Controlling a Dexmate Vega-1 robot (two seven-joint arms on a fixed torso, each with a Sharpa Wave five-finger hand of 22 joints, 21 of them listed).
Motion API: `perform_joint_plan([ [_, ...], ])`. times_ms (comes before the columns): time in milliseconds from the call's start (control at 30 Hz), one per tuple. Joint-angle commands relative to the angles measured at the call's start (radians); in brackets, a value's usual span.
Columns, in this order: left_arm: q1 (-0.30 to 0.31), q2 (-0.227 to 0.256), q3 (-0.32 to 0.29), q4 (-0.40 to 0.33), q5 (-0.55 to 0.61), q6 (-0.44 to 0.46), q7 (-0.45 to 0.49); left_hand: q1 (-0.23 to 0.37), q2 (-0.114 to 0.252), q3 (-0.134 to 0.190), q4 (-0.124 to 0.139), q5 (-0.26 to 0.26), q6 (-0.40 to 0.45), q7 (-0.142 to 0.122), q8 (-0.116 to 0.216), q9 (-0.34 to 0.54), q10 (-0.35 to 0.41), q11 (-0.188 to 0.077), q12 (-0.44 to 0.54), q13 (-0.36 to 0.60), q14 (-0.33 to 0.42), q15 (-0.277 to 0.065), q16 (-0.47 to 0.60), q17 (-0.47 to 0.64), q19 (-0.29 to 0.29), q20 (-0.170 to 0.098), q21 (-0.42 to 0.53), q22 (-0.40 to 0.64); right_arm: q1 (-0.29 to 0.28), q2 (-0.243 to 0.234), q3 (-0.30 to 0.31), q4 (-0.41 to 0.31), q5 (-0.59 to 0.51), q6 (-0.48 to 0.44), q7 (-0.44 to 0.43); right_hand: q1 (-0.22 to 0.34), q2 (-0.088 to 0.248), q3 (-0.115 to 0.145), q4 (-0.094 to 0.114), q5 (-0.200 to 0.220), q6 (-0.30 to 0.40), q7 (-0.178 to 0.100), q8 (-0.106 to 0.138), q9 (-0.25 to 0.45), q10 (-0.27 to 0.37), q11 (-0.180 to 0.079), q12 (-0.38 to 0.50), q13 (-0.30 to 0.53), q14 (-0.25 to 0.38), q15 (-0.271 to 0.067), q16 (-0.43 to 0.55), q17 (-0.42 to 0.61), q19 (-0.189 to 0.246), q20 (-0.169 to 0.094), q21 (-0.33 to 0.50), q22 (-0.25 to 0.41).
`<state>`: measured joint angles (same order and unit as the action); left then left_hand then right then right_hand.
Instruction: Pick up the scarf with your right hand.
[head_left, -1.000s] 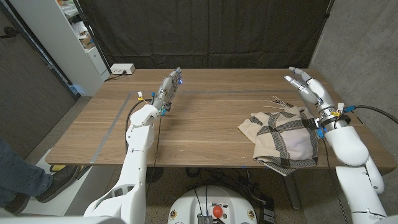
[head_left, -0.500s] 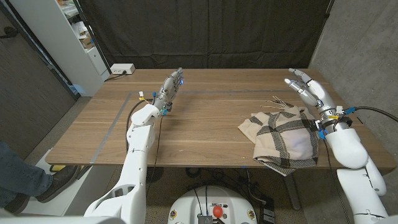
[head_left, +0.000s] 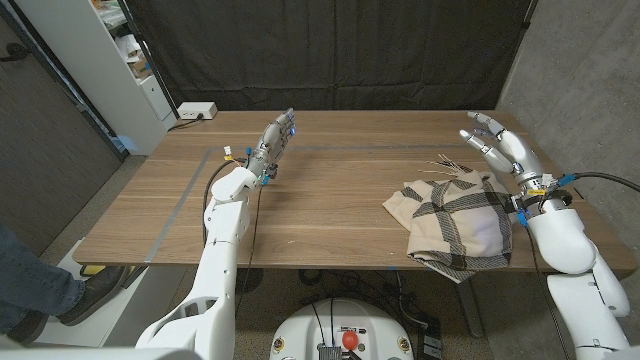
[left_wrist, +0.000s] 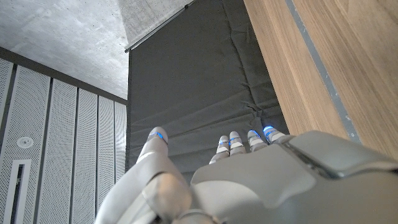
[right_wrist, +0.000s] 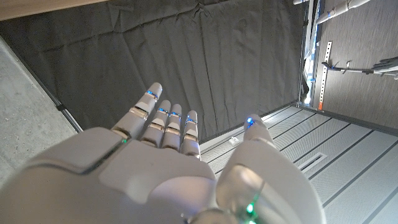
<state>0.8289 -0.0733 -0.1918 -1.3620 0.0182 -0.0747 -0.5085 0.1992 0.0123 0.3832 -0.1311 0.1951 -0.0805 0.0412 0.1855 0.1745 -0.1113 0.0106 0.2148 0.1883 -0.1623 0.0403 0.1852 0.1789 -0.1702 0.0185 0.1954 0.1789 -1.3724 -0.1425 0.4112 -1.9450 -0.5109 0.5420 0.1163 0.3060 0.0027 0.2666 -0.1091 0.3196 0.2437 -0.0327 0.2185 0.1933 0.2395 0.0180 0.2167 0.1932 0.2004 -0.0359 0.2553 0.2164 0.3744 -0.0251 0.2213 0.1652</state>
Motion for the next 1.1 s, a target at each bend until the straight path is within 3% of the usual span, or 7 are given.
perform_joint_plan([
  [33,0.009,0.000,-0.001,-0.008,-0.006,-0.001,-0.001,0.002,0.007,0.003,-0.002,-0.005,0.001,0.001,0.006,0.004,0.001,0.001,-0.002,0.004,0.003,0.003,0.005,0.003,-0.047,0.004,0.002,0.002,-0.024,-0.011,0.009,-0.020,-0.110,0.018,-0.049,0.003,-0.011,0.002,-0.003,0.005,0.011,0.001,0.003,0.002,0.012,0.005,0.004,0.004,-0.002,-0.015,-0.005,0.005,0.006,0.000,-0.008,0.004],
  [267,0.013,0.000,0.000,-0.009,-0.008,-0.004,-0.002,0.002,0.007,0.002,-0.002,-0.005,0.002,-0.001,0.006,0.004,0.004,-0.001,-0.001,0.004,0.004,0.000,0.005,0.003,-0.046,0.001,0.002,0.002,-0.045,-0.022,0.010,-0.045,-0.250,0.024,-0.124,0.003,-0.013,0.002,-0.005,0.010,0.013,-0.002,0.002,0.002,0.008,0.002,0.001,0.004,-0.001,-0.017,-0.007,0.005,0.007,0.001,-0.011,0.004],
  [1100,0.018,-0.001,0.017,-0.025,0.000,0.010,0.001,0.003,0.008,0.002,-0.003,-0.005,0.006,-0.003,0.006,0.004,0.008,-0.002,-0.001,0.004,0.005,0.000,0.005,0.002,-0.046,0.001,0.002,0.002,-0.108,-0.080,0.010,-0.096,-0.469,-0.043,-0.258,-0.001,-0.018,-0.002,-0.006,0.025,0.019,-0.006,0.000,0.003,0.013,-0.001,-0.003,0.005,0.000,-0.024,-0.012,0.006,0.010,-0.002,-0.018,0.005],
])
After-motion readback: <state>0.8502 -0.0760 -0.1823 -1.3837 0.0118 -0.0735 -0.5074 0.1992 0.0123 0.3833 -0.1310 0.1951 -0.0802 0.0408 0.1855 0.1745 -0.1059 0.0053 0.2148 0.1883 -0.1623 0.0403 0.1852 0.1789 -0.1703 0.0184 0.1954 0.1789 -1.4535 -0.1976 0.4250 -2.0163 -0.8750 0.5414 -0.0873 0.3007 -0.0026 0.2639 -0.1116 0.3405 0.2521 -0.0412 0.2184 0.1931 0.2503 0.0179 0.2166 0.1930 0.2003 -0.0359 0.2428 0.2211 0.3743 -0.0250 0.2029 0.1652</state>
